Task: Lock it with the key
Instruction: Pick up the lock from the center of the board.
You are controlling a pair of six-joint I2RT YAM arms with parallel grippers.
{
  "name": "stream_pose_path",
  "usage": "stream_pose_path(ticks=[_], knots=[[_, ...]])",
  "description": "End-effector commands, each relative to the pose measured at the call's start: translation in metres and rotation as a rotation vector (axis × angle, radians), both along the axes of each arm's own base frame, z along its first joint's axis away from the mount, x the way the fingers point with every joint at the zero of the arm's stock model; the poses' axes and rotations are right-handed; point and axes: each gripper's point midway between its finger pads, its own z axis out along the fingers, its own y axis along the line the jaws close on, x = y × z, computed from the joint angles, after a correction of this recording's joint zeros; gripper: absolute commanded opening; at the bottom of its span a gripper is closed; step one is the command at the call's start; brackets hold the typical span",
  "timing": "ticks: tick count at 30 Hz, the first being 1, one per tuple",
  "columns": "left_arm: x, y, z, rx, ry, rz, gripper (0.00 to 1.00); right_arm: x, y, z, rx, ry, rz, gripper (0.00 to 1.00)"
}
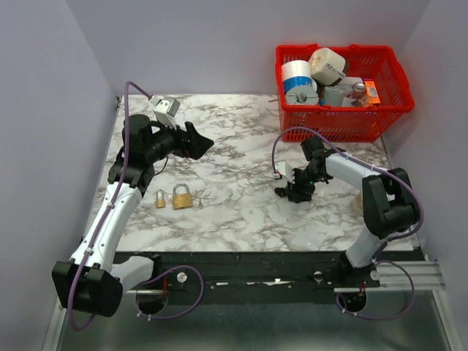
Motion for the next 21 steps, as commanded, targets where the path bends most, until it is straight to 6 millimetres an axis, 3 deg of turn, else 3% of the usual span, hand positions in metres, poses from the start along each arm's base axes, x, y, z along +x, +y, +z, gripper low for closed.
stream_pose_path(ticks=[1, 6, 8, 10, 13, 14, 15, 16, 18, 19, 21], knots=[[0.007, 0.004, 0.003, -0.028, -0.016, 0.033, 0.99, -0.005, 0.014, 0.031, 0.098, 0.013, -0.018, 0.28], [0.003, 0.006, 0.008, -0.024, -0.075, 0.004, 0.99, -0.02, 0.04, 0.088, 0.246, 0.15, -0.082, 0.21], [-0.003, 0.004, 0.013, 0.043, -0.178, -0.072, 0.99, -0.031, 0.052, 0.113, 0.315, 0.231, -0.096, 0.19], [-0.021, -0.005, 0.019, 0.096, -0.291, -0.201, 0.97, -0.041, 0.063, 0.13, 0.374, 0.291, -0.094, 0.18], [-0.047, -0.014, 0.011, 0.254, -0.524, -0.414, 0.95, -0.057, 0.078, 0.155, 0.439, 0.403, -0.09, 0.18], [-0.058, -0.015, -0.002, 0.295, -0.516, -0.475, 0.94, -0.068, 0.081, 0.157, 0.437, 0.475, -0.097, 0.18], [-0.06, -0.015, -0.007, 0.398, -0.639, -0.536, 0.94, -0.071, 0.085, 0.161, 0.448, 0.513, -0.09, 0.18], [-0.071, -0.024, -0.011, 0.422, -0.675, -0.6, 0.92, -0.072, 0.092, 0.173, 0.479, 0.534, -0.074, 0.18], [-0.088, -0.033, -0.026, 0.485, -0.701, -0.71, 0.89, -0.085, 0.1, 0.176, 0.466, 0.632, -0.06, 0.17], [-0.098, -0.047, -0.03, 0.527, -0.782, -0.796, 0.89, -0.086, 0.105, 0.184, 0.487, 0.649, -0.049, 0.17], [-0.106, -0.058, -0.034, 0.562, -0.815, -0.849, 0.87, -0.095, 0.113, 0.187, 0.48, 0.714, -0.039, 0.16]])
